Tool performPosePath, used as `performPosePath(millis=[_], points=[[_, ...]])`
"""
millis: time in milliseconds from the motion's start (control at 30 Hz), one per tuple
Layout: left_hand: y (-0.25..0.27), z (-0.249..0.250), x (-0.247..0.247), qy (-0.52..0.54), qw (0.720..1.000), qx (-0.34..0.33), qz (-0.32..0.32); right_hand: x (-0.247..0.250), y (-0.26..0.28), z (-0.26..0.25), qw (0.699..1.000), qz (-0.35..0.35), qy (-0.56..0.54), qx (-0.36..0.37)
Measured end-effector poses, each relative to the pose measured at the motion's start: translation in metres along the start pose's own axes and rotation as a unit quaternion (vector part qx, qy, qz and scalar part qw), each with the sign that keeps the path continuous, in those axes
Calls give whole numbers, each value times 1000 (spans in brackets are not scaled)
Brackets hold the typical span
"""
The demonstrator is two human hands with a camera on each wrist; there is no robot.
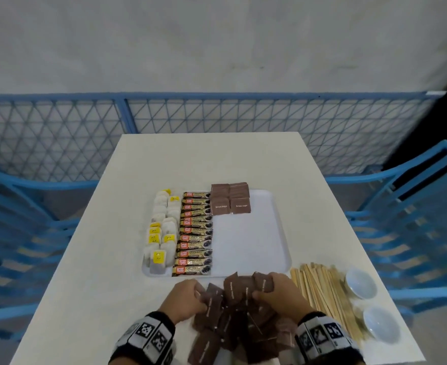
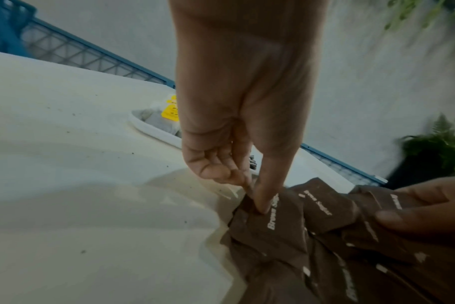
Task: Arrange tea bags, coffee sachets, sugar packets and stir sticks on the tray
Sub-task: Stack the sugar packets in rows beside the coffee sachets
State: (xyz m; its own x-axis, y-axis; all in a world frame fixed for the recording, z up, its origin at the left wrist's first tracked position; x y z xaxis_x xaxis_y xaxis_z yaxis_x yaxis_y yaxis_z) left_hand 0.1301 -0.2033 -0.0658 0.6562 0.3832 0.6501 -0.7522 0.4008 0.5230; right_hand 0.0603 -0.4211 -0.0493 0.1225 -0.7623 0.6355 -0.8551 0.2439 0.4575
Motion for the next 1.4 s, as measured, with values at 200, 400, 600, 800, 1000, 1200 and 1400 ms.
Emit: performPosePath(millis=[200, 400, 600, 800, 1000, 1200, 1400], points=[[12, -7, 4, 40, 997, 29, 67, 16, -1, 7, 995, 34, -90, 30], [31, -16, 10, 105, 984, 56, 134, 33, 5, 4, 979, 74, -183, 53], [46, -25, 19, 167, 960, 75, 212, 48, 6, 2, 959, 97, -257, 72], [52, -32, 29, 317, 912, 78, 249, 56, 3, -6, 912, 66, -399, 62], [51, 17, 33, 468, 870, 32, 148, 48, 8, -59, 856, -44, -505, 98], [45, 66, 34, 593, 802, -22, 62, 24, 12, -99, 837, -107, -523, 121], [44, 73, 33, 721, 692, -7, 29, 9, 6, -108, 879, -34, -455, 140]])
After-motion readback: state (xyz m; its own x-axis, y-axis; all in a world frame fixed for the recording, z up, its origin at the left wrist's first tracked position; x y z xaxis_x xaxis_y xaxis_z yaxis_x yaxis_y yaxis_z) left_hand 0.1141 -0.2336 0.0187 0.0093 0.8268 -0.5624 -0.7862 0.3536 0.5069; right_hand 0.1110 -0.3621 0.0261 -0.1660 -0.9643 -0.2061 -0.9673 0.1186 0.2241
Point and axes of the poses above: each hand's wrist, its own y-axis away from the middle knuckle, its own x-axis out of the back of the hand, z = x × y, the point moved 7 cm from there along -y, towards the middle knuckle, and after that the axes turned 5 degrees about -y, right-handed, at the moved point
